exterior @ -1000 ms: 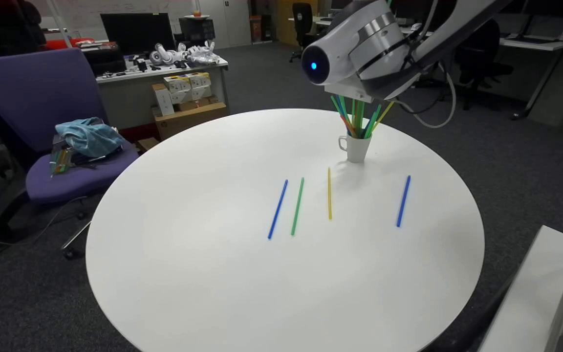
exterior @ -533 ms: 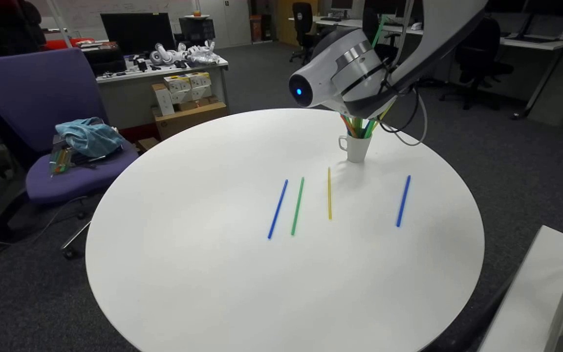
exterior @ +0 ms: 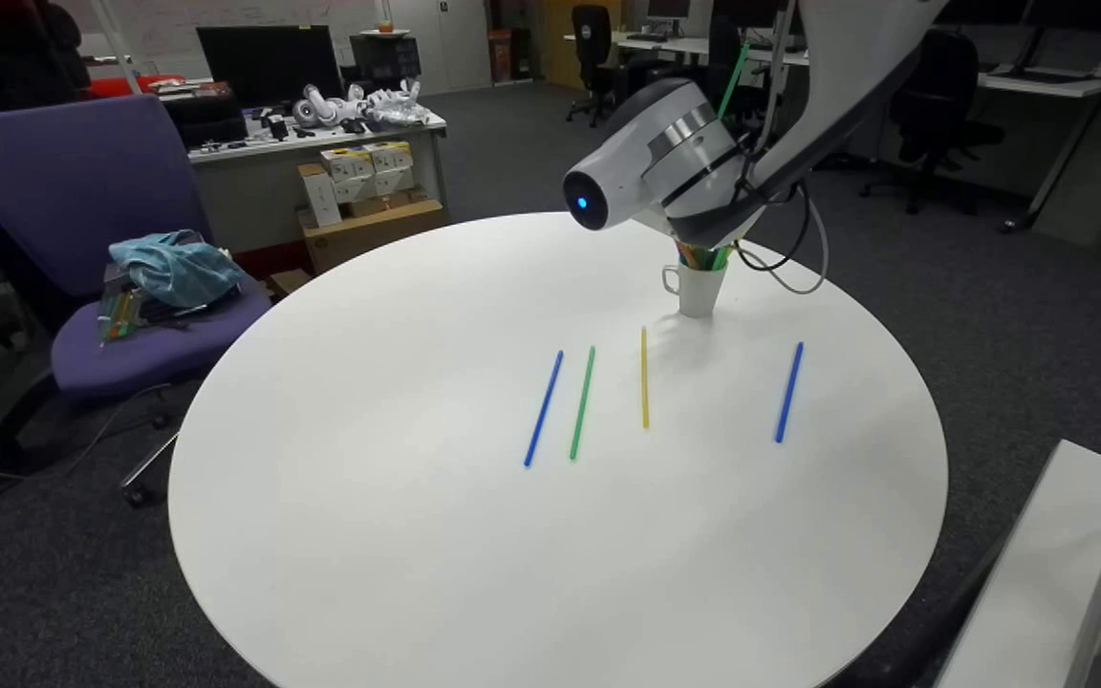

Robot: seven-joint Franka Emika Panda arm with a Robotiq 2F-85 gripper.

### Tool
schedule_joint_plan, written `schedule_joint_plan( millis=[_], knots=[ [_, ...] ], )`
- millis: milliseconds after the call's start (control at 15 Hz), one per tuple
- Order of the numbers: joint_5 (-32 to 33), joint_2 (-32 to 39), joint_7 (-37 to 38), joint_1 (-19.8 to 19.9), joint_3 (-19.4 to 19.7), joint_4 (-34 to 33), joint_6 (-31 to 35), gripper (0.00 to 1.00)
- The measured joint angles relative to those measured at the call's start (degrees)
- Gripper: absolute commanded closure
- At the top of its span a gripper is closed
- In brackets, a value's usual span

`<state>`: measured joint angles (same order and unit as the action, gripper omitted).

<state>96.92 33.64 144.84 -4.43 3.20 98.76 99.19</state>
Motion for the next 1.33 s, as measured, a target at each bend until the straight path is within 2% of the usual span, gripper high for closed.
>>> schedule_joint_plan(
  millis=[467, 867, 933, 1000, 1333],
  knots=[
    [1.83, 1.95, -0.17, 0.0, 0.0, -0.01, -0.91, 1.0],
    [1.86, 3.35, -4.58, -0.03, -0.03, -0.02, -2.83, 1.0],
    [1.87, 3.51, -5.45, -0.03, -0.03, -0.03, -3.1, 0.89],
    [1.88, 3.59, -6.25, -0.03, -0.03, -0.03, -3.29, 0.72],
    [1.88, 3.62, -8.56, -0.03, -0.1, -0.03, -3.33, 0.34]
  ],
)
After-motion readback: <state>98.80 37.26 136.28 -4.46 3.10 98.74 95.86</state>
